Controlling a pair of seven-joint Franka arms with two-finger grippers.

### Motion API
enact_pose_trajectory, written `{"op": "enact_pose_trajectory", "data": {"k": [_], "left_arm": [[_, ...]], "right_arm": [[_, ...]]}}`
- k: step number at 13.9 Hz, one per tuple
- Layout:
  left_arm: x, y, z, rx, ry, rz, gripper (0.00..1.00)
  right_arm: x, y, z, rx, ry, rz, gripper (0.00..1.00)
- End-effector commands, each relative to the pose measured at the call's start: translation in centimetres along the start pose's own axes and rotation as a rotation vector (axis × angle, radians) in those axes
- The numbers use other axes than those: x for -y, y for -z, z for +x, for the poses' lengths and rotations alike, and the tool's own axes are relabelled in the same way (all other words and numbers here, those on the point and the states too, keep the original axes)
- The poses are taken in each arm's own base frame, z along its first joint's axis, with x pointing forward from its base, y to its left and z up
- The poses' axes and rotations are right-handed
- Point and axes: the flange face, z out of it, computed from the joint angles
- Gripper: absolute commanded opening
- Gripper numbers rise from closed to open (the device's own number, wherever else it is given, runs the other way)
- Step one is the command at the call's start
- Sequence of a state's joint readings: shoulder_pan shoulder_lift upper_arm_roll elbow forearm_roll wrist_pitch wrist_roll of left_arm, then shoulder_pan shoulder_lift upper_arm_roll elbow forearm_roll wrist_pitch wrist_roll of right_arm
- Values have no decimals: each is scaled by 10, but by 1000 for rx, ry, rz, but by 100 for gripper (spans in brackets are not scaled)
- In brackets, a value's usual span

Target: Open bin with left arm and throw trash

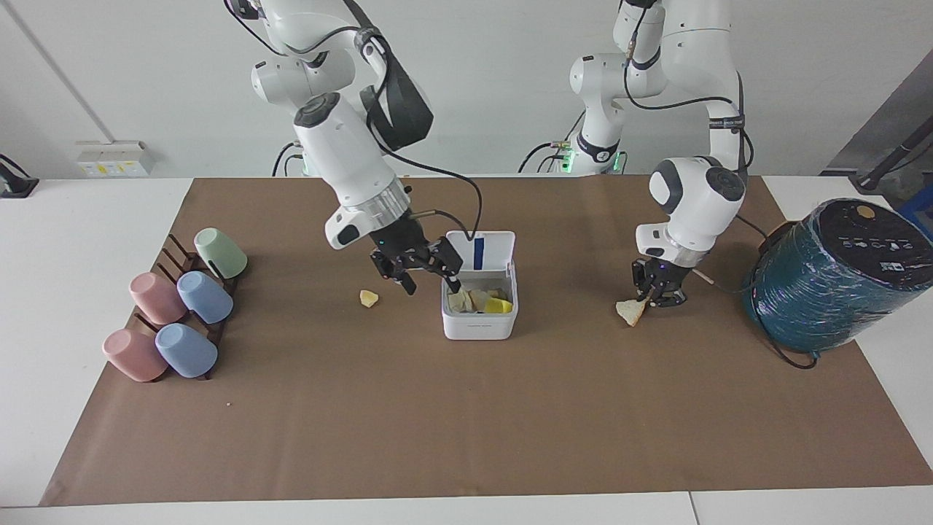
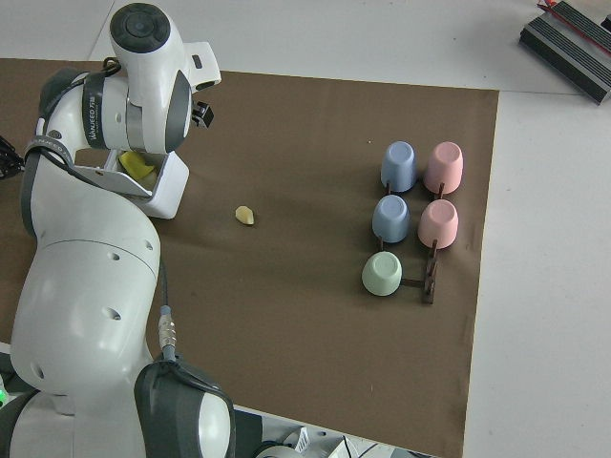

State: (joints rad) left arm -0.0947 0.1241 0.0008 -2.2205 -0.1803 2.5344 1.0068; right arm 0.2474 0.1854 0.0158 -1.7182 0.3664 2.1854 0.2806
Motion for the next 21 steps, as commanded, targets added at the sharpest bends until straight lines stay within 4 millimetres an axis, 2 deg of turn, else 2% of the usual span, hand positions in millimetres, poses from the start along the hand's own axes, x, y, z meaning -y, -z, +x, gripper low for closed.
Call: {"op": "enact_pose_trajectory", "data": {"k": [1, 3, 4, 7, 10, 11, 13, 14, 16, 17, 19, 21], "left_arm": [[-5, 42, 50, -43, 82, -10, 0], [-12, 64, 91, -48, 92, -37, 0], [-18, 69, 110, -51, 102, -45, 0], [-66, 71, 158, -69, 161, -54, 0], [-96, 80, 198, -99, 225, -61, 0], [-114, 77, 210, -97, 234, -72, 0], [-142, 75, 226, -112, 247, -80, 0], [-163, 72, 233, -104, 238, -92, 0], [-183, 72, 241, -104, 210, -102, 0], [-190, 71, 245, -107, 200, -104, 0], [-206, 69, 249, -110, 174, -109, 0], [-213, 68, 251, -110, 157, -110, 0]], "right_arm": [[-45, -2, -9, 63, 187, -70, 100], [-75, -27, -30, 130, 418, -147, 100], [-87, -40, -36, 146, 514, -168, 100], [-111, -79, -54, 175, 695, -183, 100], [-126, -118, -79, 183, 794, -190, 100], [-127, -129, -89, 184, 811, -193, 100], [-134, -143, -103, 188, 820, -199, 100], [-135, -147, -104, 185, 822, -200, 100], [-136, -153, -104, 186, 822, -201, 100], [-136, -154, -104, 173, 825, -204, 93], [-137, -156, -103, 171, 841, -204, 70], [-138, -159, -102, 165, 838, -206, 68]]}}
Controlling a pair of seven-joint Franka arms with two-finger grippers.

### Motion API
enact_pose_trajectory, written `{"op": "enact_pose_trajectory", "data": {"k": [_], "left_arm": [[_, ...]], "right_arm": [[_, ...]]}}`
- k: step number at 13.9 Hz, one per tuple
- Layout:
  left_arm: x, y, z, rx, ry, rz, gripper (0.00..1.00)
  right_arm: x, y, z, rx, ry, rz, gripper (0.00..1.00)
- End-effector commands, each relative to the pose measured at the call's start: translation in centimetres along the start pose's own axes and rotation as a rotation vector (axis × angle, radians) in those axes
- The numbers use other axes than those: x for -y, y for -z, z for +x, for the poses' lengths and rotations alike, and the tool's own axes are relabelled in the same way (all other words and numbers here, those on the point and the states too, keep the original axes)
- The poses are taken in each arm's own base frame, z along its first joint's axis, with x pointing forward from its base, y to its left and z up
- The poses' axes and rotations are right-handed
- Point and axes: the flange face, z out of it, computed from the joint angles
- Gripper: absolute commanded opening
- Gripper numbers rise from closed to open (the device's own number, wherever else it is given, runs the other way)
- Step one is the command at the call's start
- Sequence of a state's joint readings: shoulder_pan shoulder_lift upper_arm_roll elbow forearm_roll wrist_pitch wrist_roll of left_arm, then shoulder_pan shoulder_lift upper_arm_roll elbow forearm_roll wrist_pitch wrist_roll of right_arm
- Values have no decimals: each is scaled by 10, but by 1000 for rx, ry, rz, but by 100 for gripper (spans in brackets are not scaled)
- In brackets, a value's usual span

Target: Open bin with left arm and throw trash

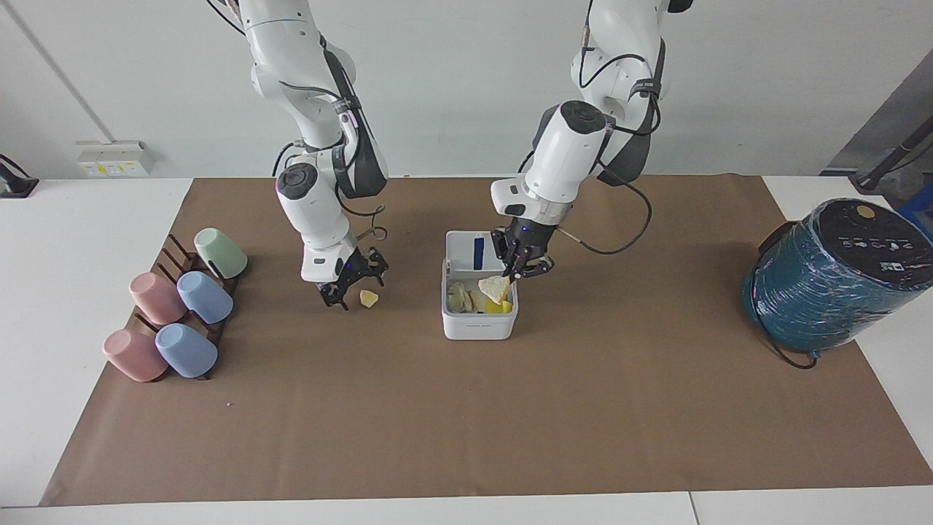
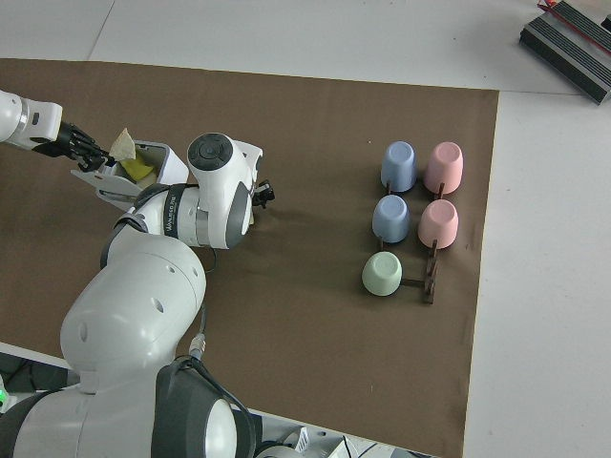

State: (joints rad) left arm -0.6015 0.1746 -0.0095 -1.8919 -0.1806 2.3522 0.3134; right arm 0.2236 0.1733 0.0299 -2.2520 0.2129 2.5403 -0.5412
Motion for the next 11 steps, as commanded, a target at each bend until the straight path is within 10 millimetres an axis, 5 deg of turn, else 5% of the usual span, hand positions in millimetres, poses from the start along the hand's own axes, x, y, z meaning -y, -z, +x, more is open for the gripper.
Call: {"op": "enact_pose_trajectory", "data": {"k": [1, 2, 3, 4, 6, 8, 9, 11], "left_arm": [[-7, -5, 1, -4, -10, 1, 0], [-7, -4, 2, -8, -12, 2, 35], [-6, -4, 2, -6, -12, 2, 81], [-6, -4, 2, -3, -12, 1, 100], [-4, 0, 4, -6, -12, 3, 100], [-3, 5, 5, -9, -15, 15, 100], [-1, 9, 4, -13, -13, 18, 100], [11, 27, -1, -2, 10, 18, 100]], "right_arm": [[0, -11, -2, 1, 29, -14, 68], [5, -14, 0, 4, 35, -12, 68], [4, -18, 1, -9, 34, -21, 67], [4, -20, 2, -15, 35, -25, 64], [3, -23, 3, -14, 36, -25, 47], [3, -22, 5, -17, 32, -25, 8], [2, -20, 7, -19, 13, -24, 0], [3, -18, 10, -20, -49, -22, 0]]}}
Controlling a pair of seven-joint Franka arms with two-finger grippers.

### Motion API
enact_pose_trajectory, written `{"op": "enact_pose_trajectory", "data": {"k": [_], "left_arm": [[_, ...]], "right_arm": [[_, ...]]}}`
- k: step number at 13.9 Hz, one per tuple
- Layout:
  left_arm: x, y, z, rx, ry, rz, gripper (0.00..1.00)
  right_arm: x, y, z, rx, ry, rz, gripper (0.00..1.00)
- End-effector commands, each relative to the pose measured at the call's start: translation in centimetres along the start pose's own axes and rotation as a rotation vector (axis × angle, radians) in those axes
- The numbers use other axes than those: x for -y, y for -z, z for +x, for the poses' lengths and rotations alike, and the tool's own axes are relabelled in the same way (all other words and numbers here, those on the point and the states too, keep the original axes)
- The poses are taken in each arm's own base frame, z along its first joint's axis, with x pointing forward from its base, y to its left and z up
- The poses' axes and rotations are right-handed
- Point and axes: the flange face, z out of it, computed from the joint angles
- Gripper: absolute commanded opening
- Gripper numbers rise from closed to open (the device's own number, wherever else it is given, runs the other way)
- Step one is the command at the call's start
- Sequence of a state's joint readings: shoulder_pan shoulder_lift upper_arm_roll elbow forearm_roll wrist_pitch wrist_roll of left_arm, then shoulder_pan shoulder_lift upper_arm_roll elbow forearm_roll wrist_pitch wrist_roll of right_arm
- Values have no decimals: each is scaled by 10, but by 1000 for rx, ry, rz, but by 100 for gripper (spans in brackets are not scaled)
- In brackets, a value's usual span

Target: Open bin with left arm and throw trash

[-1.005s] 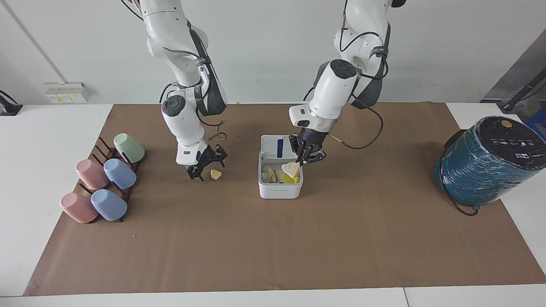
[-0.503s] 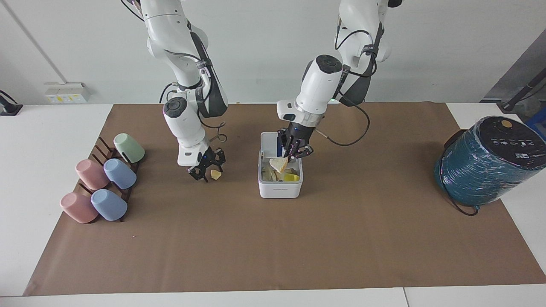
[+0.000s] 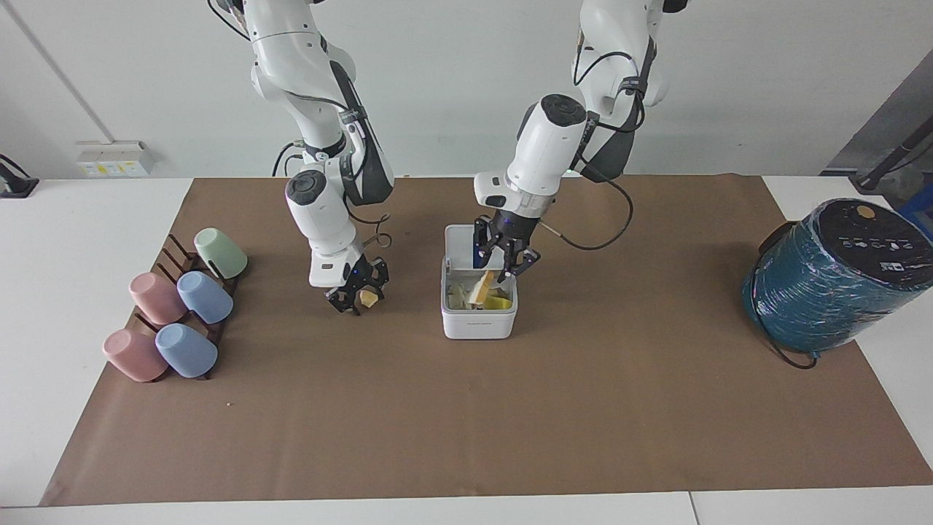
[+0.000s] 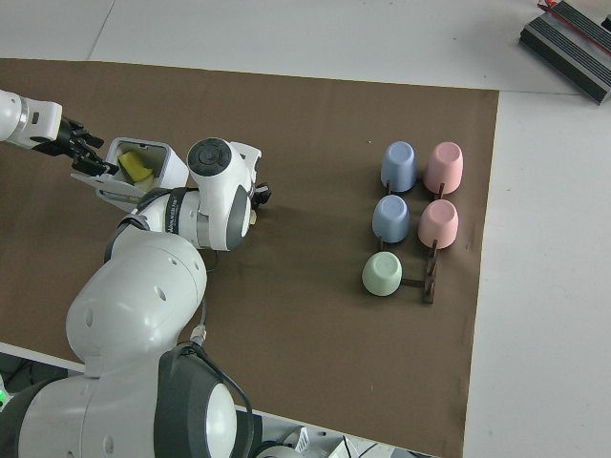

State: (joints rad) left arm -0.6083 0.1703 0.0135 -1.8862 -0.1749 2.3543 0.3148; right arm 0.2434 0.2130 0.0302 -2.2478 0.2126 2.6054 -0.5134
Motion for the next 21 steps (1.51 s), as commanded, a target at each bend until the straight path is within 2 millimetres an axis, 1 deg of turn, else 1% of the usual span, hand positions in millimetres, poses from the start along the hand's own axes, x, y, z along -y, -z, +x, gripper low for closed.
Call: {"op": "enact_pose_trajectory", "data": {"k": [1, 2, 3, 5, 6, 7, 9, 11, 12, 13, 14, 15, 16, 17, 19, 20, 21], "left_arm": [[16, 34, -8, 23, 22, 11, 100], [33, 53, -16, 34, 39, 29, 100], [44, 73, -27, 53, 63, 29, 100], [89, 115, -59, 94, 159, 34, 100], [108, 132, -74, 113, 204, 35, 100], [127, 144, -91, 140, 252, 32, 100], [160, 160, -121, 178, 340, 29, 100], [190, 175, -140, 168, 405, 49, 100], [200, 181, -145, 170, 420, 66, 100], [208, 189, -147, 178, 420, 99, 100], [214, 198, -145, 179, 421, 118, 100], [217, 205, -141, 174, 423, 123, 100], [224, 210, -137, 174, 433, 123, 100], [227, 221, -130, 166, 453, 129, 100], [232, 235, -116, 170, 486, 133, 100], [233, 240, -111, 187, 496, 131, 100], [231, 242, -107, 208, 514, 137, 100]], "right_arm": [[-2, -1, 6, 4, -42, -4, 0], [-3, 5, 11, 3, -43, 0, 0], [-3, 11, 15, 8, -44, 6, 0], [-5, 27, 26, 20, -69, 21, 0], [-5, 42, 34, 16, -99, 26, 0], [-4, 58, 43, 15, -149, 32, 0], [-3, 93, 66, -3, -284, 46, 0], [-1, 123, 93, -45, -431, 72, 0], [4, 135, 107, -83, -518, 114, 0], [20, 150, 128, -137, -596, 184, 0], [38, 154, 145, -178, -662, 230, 0], [51, 156, 155, -222, -719, 245, 0], [73, 153, 163, -243, -741, 259, 0], [100, 143, 170, -244, -741, 271, 0], [125, 122, 177, -248, -763, 280, 0], [133, 110, 177, -238, -770, 280, 0], [134, 102, 176, -225, -770, 277, 0]]}}
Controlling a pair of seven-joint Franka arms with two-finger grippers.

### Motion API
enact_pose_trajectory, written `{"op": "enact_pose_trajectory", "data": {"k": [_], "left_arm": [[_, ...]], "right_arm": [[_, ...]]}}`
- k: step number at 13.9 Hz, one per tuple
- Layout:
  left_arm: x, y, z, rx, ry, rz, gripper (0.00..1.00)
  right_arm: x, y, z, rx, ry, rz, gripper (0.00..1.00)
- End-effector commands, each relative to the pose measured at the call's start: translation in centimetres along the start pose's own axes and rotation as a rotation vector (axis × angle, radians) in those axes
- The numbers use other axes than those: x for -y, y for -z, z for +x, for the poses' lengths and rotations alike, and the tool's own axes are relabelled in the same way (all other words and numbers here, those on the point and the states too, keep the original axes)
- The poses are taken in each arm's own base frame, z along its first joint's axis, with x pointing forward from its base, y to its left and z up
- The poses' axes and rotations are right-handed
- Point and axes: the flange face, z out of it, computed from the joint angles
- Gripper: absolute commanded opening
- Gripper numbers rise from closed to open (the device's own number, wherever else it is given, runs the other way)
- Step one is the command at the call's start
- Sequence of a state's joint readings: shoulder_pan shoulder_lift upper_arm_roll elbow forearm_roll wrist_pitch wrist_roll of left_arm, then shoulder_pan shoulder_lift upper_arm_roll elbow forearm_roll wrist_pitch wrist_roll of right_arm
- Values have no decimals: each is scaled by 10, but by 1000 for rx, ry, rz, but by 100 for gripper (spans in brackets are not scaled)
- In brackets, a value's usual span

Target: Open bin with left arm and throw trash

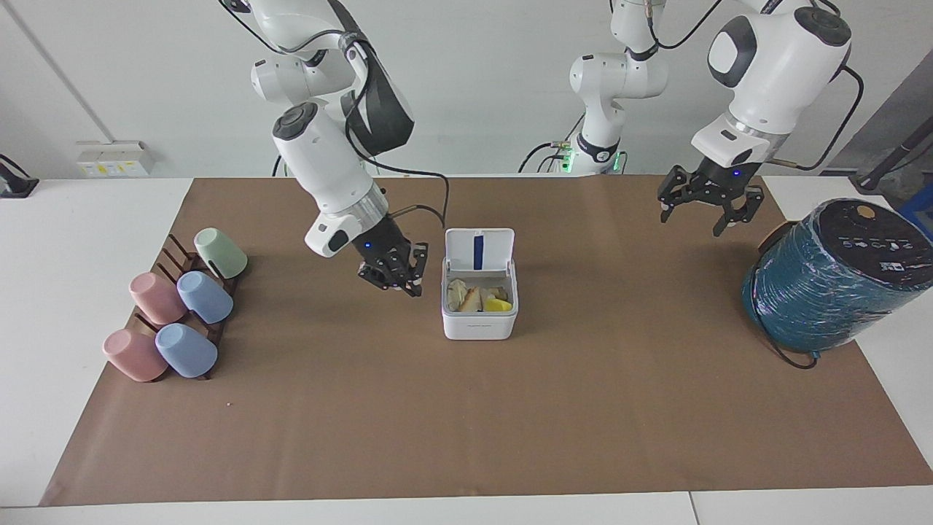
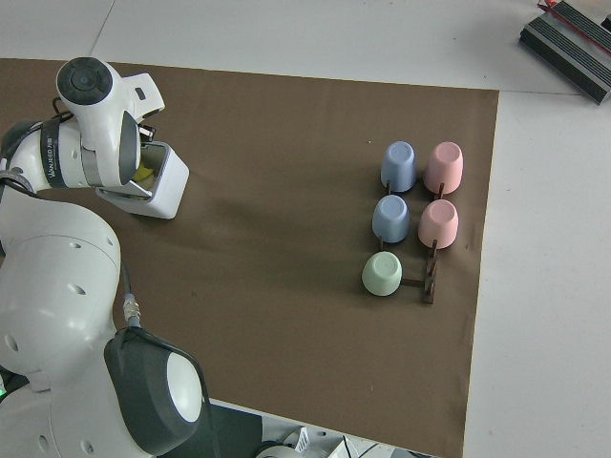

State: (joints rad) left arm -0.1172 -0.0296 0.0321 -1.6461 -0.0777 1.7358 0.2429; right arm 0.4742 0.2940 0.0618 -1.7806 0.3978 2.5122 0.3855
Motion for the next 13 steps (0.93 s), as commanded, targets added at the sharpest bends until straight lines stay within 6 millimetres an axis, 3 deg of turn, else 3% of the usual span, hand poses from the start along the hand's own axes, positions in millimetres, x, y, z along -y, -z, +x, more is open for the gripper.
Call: {"op": "enact_pose_trajectory", "data": {"k": [1, 3, 5, 6, 9, 10, 11, 13], "left_arm": [[-2, 13, 15, 44, 56, 49, 100], [-9, 14, -6, 80, 76, 49, 100], [-13, 9, -14, 88, 97, 48, 100], [-13, 9, -14, 87, 98, 49, 100], [-12, 9, -14, 87, 109, 49, 100], [-12, 10, -14, 85, 118, 50, 100], [-13, 10, -14, 85, 127, 50, 100], [-13, 9, -14, 87, 127, 50, 100]], "right_arm": [[-7, -20, 0, 14, -34, -1, 0], [-11, -25, -2, 23, -37, -9, 6], [-13, -29, -5, 33, -38, -16, 35], [-11, -35, -15, 50, -29, -22, 45], [-13, -38, -22, 65, -29, -31, 62], [-13, -38, -21, 64, -25, -31, 72], [-13, -34, -17, 54, -18, -34, 94], [-18, -10, -1, 7, -10, -30, 100]]}}
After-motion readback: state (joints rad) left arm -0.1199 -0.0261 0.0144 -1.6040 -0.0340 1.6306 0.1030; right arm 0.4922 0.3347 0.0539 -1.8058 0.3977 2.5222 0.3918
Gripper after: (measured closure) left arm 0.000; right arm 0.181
